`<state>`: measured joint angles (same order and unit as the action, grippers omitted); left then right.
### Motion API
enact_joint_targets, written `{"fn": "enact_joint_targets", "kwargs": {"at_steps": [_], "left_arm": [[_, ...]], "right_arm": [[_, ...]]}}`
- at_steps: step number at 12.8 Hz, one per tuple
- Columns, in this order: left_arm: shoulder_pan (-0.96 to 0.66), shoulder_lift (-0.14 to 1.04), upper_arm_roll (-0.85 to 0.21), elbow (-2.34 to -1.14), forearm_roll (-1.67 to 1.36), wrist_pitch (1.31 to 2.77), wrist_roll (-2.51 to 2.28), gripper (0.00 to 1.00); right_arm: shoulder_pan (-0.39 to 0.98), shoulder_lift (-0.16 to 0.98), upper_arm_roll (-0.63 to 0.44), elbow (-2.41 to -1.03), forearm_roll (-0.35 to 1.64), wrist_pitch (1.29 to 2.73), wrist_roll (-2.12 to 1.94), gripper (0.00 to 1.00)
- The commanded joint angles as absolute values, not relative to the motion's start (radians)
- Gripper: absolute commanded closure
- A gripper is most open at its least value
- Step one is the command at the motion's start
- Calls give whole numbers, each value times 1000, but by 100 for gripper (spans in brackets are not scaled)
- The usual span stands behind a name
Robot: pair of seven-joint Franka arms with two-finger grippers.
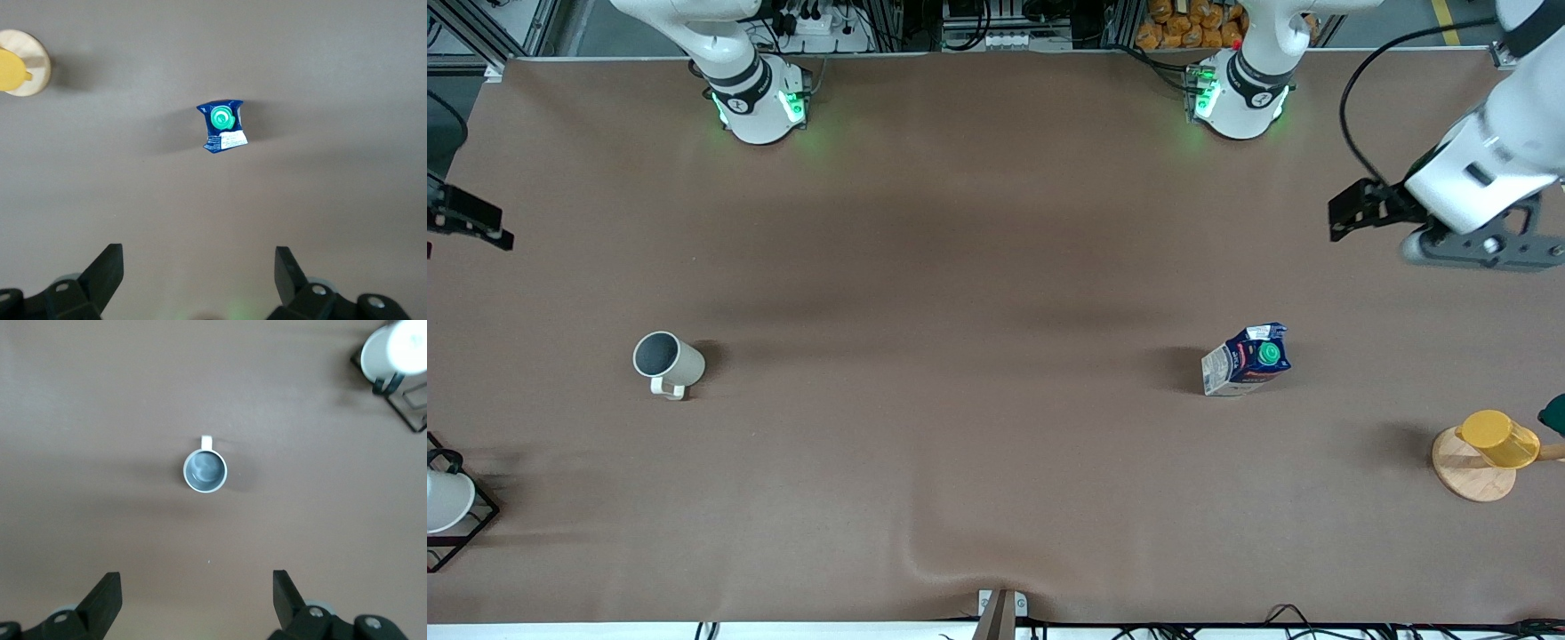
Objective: Place milk next to cup
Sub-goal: 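Reach the right gripper to the mug while the left gripper reaches the milk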
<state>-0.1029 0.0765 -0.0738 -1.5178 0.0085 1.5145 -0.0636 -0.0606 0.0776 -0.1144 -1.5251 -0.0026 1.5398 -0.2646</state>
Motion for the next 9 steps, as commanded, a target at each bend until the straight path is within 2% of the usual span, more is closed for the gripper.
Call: {"fn": "enact_joint_targets", "kwargs": {"at_steps": [1, 6, 9], "left_arm": [[-101, 144, -75, -1483, 11, 1564, -81, 0], [-130, 342, -75, -1483, -9, 1750, -248, 0], [-138, 432, -75, -1485, -2, 1787, -249, 0]], "right_arm": [[-104, 181, -112, -1512, -12, 1587, -273, 0], [-130, 342, -109, -1580, 5, 1773, -261, 0], [-132, 428, -107, -1583, 40, 1796, -272, 1]]}}
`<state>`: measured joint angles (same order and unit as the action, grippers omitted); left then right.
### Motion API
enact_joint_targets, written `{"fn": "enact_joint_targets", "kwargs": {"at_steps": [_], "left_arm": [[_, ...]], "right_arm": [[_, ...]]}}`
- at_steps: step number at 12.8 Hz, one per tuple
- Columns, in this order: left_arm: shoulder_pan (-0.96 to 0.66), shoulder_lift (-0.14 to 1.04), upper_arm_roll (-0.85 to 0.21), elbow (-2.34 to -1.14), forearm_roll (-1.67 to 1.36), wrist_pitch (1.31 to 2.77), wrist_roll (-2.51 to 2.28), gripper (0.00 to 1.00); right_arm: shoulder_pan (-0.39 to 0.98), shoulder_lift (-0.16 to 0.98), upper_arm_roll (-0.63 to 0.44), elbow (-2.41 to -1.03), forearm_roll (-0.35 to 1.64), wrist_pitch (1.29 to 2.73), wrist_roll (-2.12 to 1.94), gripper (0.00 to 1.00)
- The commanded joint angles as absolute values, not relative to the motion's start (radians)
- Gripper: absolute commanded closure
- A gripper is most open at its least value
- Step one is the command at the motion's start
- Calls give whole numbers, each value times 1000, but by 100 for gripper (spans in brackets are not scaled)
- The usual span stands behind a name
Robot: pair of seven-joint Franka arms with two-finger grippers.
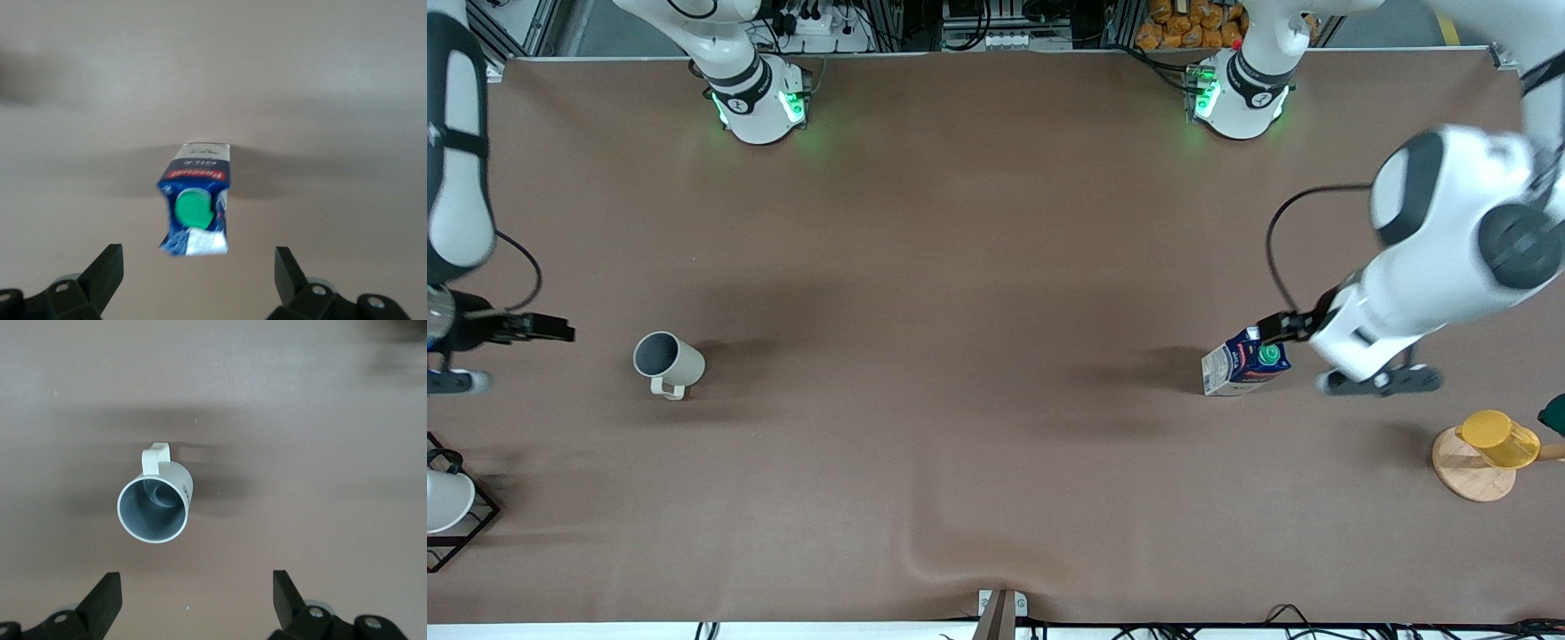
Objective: Place milk next to cup
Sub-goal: 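Grasp the white mug with the right gripper while the left gripper grasps the carton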
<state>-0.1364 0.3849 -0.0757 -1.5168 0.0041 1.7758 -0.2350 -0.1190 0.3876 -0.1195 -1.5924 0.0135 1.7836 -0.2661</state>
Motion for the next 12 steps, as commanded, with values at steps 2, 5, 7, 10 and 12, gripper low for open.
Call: {"fn": "enact_joint_targets", "kwargs": {"at_steps": [2, 5, 7, 10, 12], "left_arm": [[-138, 468, -74, -1491, -2, 1809, -252, 0], [-133, 492, -74, -1514, 0, 1807, -256, 0], [-137, 492, -71, -1523, 2, 1802, -267, 0], [-137, 489, -71, -1551, 27, 1799, -282, 0], [-138, 488, -71, -1555, 34, 1799, -285, 0]], "right_arm": [[-129, 475, -107, -1603, 46, 1842, -272, 5], [-115, 483, -106, -1649, 71, 1879, -261, 8], [-114, 494, -106, -1742, 100, 1998, -261, 10], [-103, 497, -106, -1792, 103, 2066, -261, 65], [-101, 499, -106, -1792, 104, 2068, -258, 100]]}}
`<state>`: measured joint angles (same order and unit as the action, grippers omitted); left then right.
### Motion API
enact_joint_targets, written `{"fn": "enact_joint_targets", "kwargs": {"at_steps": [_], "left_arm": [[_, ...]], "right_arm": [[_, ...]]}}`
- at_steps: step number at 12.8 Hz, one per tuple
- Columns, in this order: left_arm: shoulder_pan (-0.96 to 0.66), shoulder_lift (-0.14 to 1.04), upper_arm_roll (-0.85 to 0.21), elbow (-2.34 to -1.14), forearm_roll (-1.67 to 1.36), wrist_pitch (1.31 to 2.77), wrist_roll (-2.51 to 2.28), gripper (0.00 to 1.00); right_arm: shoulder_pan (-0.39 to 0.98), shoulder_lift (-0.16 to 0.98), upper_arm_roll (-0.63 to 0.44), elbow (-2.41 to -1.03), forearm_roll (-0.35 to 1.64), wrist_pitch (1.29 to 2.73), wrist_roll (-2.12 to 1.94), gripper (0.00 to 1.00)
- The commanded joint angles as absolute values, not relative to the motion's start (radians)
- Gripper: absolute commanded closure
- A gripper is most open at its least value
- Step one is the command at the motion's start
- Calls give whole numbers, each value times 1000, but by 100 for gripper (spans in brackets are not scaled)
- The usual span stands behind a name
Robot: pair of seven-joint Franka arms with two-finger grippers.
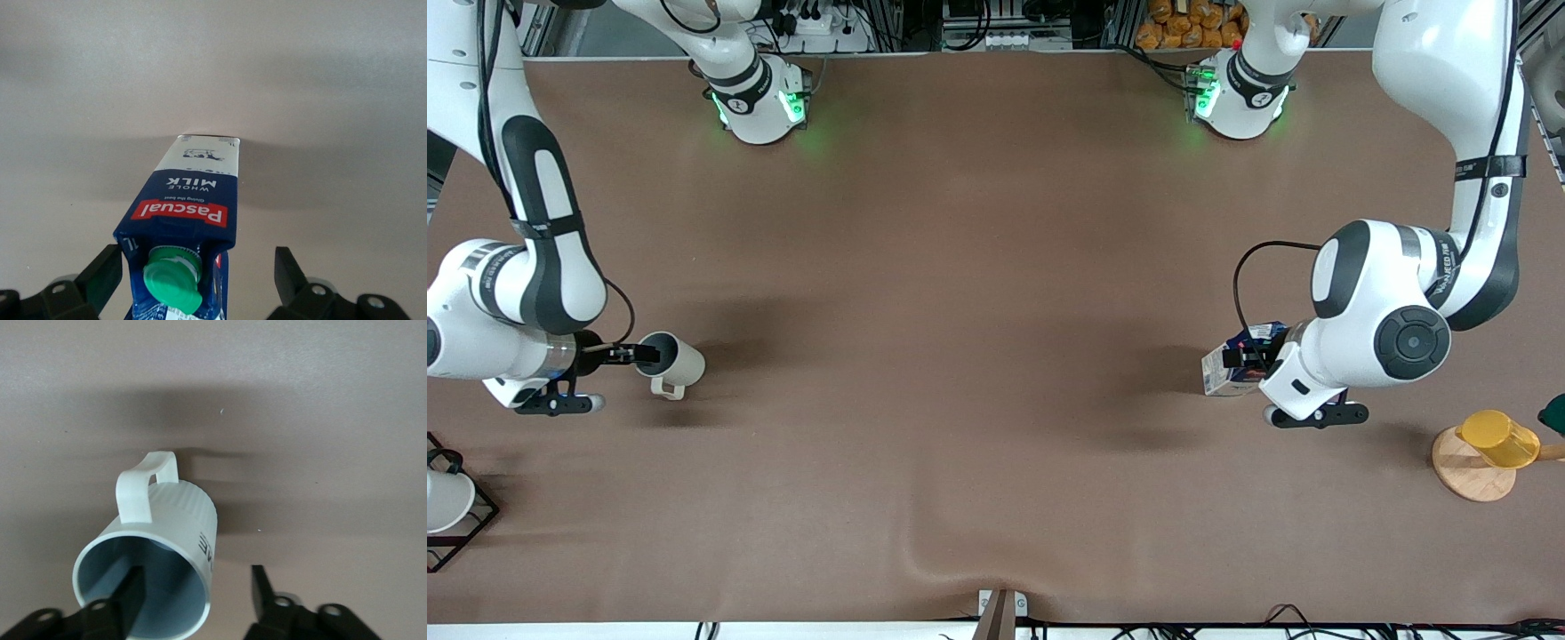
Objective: Place milk next to cup
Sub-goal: 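Grasp the white mug with the right gripper while the left gripper grasps the carton, then carry the mug inward with the right gripper while the left gripper lifts the carton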
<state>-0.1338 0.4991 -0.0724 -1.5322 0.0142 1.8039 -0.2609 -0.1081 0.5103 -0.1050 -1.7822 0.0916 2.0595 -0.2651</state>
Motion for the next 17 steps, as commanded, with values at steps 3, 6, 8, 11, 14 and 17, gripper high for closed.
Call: {"fn": "enact_joint_targets", "kwargs": {"at_steps": [3, 6, 8, 11, 14, 17], "left_arm": [[-133, 486, -71, -1552, 37, 1799, -285, 0], [-129, 482, -71, -1548, 37, 1799, -285, 0], [-130, 480, -69, -1546, 37, 1799, -285, 0], [-133, 482, -69, -1552, 37, 1799, -288, 0], [-141, 503, -74, -1577, 37, 1792, -327, 0], [-137, 514, -75, -1569, 35, 1799, -351, 100]], "right_arm": [[-89, 494, -106, -1787, 103, 2057, -250, 100], [-86, 489, -106, -1781, 103, 2049, -247, 100], [-40, 460, -104, -1719, 103, 1924, -156, 100], [105, 443, -103, -1548, 106, 1668, 157, 100], [218, 442, -101, -1497, 248, 1621, 415, 100], [380, 452, -103, -1473, 284, 1676, 695, 100]]}}
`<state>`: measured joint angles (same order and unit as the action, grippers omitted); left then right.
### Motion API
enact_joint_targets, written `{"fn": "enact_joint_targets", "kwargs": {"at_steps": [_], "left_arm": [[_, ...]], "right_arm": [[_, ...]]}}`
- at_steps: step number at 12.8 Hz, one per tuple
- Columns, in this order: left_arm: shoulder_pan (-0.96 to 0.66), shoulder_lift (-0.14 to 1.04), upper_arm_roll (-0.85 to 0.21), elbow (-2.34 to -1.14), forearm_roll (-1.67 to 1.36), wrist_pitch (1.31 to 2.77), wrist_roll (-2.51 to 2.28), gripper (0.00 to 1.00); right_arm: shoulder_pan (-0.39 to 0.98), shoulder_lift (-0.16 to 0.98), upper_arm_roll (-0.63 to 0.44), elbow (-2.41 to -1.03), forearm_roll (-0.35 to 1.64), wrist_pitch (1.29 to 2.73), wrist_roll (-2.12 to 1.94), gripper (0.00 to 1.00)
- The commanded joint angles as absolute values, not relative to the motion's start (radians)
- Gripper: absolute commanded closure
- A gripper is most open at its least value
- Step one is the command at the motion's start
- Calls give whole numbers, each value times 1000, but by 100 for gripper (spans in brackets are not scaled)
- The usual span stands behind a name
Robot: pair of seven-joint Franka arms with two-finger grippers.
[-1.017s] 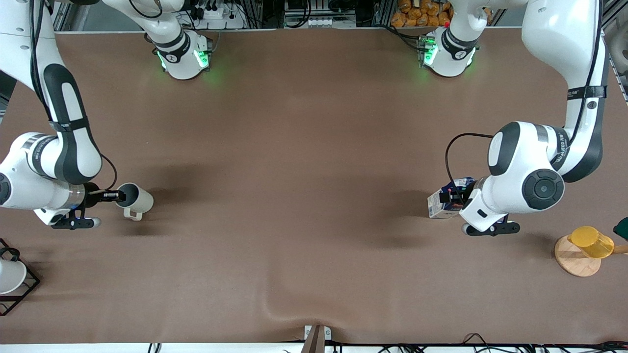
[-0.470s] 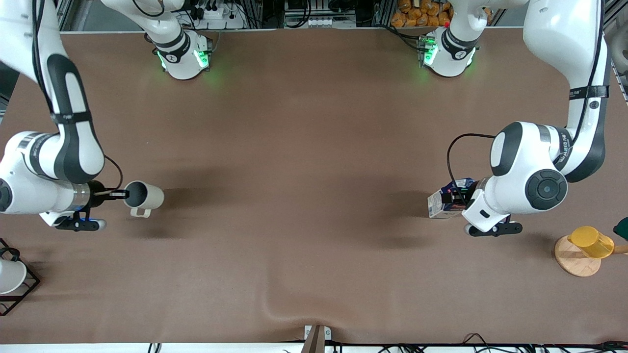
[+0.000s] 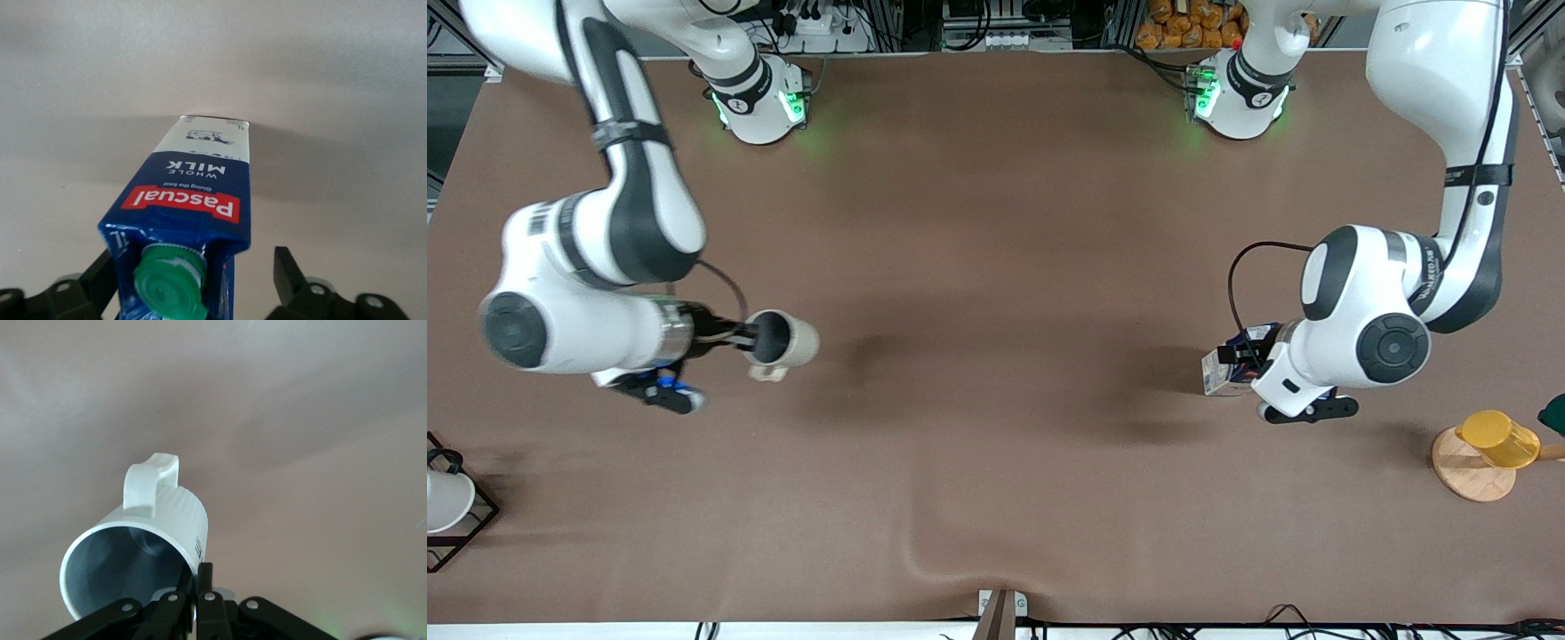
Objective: Place milk next to cup
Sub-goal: 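Carry the mug inward with the right gripper while the left gripper lifts the carton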
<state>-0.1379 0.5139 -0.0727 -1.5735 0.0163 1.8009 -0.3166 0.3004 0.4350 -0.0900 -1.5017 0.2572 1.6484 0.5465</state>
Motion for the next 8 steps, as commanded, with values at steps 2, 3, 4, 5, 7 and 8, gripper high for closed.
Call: {"fn": "enact_joint_targets", "kwargs": {"at_steps": [2, 3, 4, 5, 7, 8], "left_arm": [[-138, 514, -75, -1571, 35, 1798, -350, 100], [-138, 514, -74, -1569, 35, 1798, -350, 100], [-137, 511, -75, -1568, 35, 1798, -350, 100], [-133, 506, -75, -1563, 37, 1799, -347, 100], [-120, 486, -74, -1534, 38, 1799, -331, 100], [-120, 482, -74, -1523, 38, 1799, -331, 100]], "right_arm": [[483, 481, -103, -1474, 293, 1794, 874, 100], [538, 503, -103, -1474, 291, 1851, 937, 100], [585, 529, -103, -1474, 291, 1915, 993, 100], [627, 563, -103, -1474, 290, 1972, 1049, 100], [684, 627, -103, -1471, 290, 2077, 1155, 100], [702, 652, -103, -1471, 290, 2121, 1188, 100]]}}
